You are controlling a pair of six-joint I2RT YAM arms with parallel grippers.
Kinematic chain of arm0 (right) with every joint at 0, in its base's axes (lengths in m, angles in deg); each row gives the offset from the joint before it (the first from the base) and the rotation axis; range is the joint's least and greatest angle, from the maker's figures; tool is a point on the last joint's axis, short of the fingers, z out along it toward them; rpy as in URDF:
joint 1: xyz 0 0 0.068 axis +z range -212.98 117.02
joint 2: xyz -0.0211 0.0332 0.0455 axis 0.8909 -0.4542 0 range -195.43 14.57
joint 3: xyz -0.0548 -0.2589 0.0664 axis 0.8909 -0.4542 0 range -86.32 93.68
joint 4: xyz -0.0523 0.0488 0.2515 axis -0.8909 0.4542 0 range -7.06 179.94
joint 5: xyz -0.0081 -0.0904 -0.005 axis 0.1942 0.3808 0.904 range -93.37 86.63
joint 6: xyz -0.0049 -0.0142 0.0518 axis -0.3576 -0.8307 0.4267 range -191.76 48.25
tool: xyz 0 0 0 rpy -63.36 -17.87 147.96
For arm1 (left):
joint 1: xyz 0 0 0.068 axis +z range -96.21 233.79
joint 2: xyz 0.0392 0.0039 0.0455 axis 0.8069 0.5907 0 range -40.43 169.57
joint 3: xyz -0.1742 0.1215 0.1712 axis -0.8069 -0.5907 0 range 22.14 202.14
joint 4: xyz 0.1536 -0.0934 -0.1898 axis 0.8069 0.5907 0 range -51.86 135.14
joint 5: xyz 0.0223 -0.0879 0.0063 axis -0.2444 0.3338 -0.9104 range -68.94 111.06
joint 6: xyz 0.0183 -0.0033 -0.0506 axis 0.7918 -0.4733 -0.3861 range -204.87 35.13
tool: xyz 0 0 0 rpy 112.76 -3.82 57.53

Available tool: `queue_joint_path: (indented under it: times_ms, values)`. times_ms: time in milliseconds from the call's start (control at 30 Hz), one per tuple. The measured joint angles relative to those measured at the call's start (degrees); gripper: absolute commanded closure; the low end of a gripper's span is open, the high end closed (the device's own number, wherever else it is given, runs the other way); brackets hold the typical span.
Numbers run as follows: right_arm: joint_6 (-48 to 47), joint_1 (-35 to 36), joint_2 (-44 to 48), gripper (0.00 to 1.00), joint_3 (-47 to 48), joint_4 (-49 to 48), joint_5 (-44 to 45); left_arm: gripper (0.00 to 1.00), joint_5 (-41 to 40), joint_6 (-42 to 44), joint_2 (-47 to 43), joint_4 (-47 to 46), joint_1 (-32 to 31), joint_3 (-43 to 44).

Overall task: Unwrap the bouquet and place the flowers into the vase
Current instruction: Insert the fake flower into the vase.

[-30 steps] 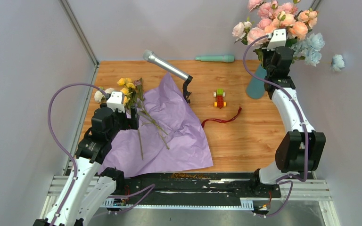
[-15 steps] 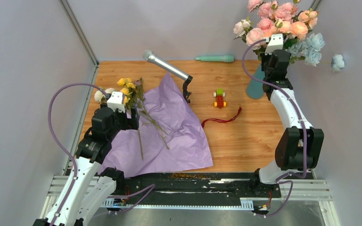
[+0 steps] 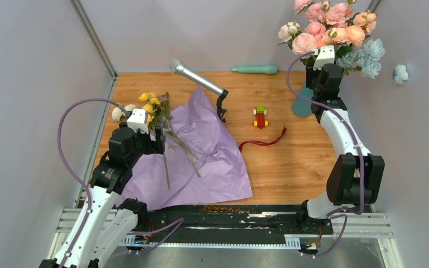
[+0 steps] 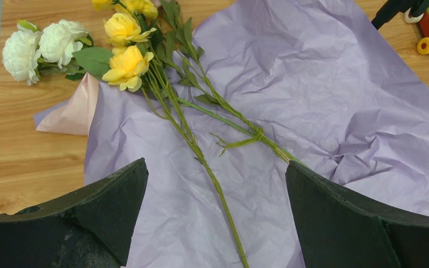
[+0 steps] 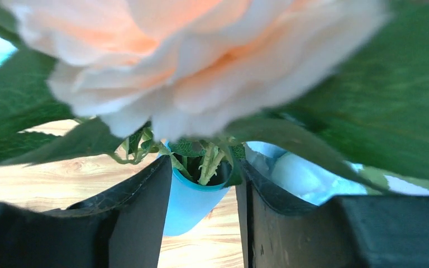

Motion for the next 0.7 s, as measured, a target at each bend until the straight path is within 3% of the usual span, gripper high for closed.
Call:
queue_joint_path:
  times_ms: [400,700]
  values:
    - [5.64,0.02,12.7,0.3,-7.28,-1.29,-1.05,0.01,0.39,0.09,-0.35,-0.07,0.0,-0.09]
    - [16.7,0.02,28.09,0.25,-16.55,4.11,-5.46,0.04,1.99,-2.19,-0.85,-0.26,0.0,-0.87]
